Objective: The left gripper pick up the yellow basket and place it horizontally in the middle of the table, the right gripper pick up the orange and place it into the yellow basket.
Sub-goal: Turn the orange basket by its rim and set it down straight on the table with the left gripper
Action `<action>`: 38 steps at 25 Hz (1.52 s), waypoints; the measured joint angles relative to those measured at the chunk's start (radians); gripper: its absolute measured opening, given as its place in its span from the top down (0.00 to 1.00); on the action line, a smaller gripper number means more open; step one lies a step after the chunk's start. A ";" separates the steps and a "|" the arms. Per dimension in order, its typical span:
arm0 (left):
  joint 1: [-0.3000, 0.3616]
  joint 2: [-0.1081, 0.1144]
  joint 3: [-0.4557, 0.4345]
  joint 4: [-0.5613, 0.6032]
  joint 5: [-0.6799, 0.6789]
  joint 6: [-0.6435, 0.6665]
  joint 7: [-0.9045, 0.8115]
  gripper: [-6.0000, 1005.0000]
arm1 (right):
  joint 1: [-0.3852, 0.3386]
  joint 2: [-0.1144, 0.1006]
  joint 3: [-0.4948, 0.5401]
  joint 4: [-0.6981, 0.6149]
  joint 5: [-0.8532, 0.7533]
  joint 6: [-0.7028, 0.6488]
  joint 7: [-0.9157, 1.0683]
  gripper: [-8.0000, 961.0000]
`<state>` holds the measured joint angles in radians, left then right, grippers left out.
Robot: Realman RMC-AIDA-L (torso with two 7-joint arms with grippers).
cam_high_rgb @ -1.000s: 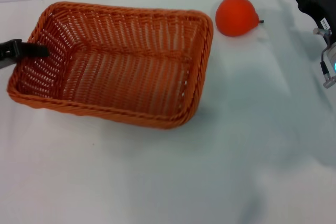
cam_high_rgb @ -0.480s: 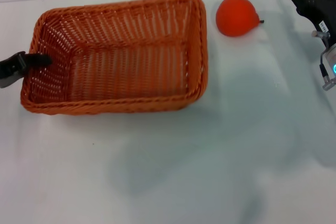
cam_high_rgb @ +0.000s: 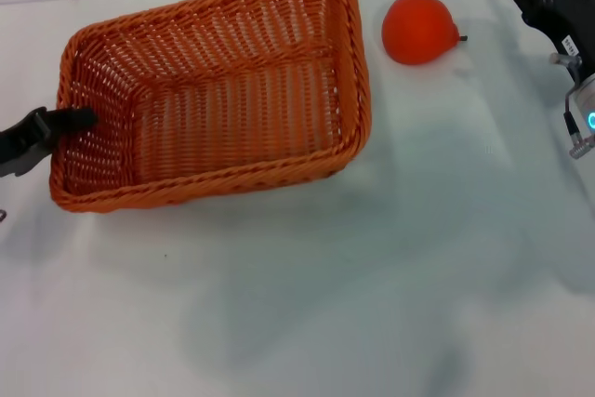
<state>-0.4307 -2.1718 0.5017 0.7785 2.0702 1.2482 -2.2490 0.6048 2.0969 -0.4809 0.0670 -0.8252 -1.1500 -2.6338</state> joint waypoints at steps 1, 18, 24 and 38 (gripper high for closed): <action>0.001 0.000 0.000 -0.006 -0.003 -0.003 0.005 0.77 | 0.001 0.000 0.000 0.000 0.000 0.000 0.000 0.02; 0.018 0.008 -0.011 -0.027 -0.016 0.049 -0.002 0.69 | 0.037 0.000 -0.003 -0.008 0.000 0.051 0.000 0.02; 0.034 0.020 -0.014 -0.024 -0.022 0.117 -0.010 0.38 | 0.046 0.000 -0.002 -0.009 0.000 0.069 0.000 0.02; 0.083 0.041 -0.027 -0.031 -0.034 0.195 0.024 0.26 | 0.079 -0.005 -0.019 -0.020 0.000 0.112 0.001 0.02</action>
<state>-0.3473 -2.1310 0.4746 0.7479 2.0363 1.4432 -2.2253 0.6841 2.0923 -0.4997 0.0472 -0.8253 -1.0380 -2.6324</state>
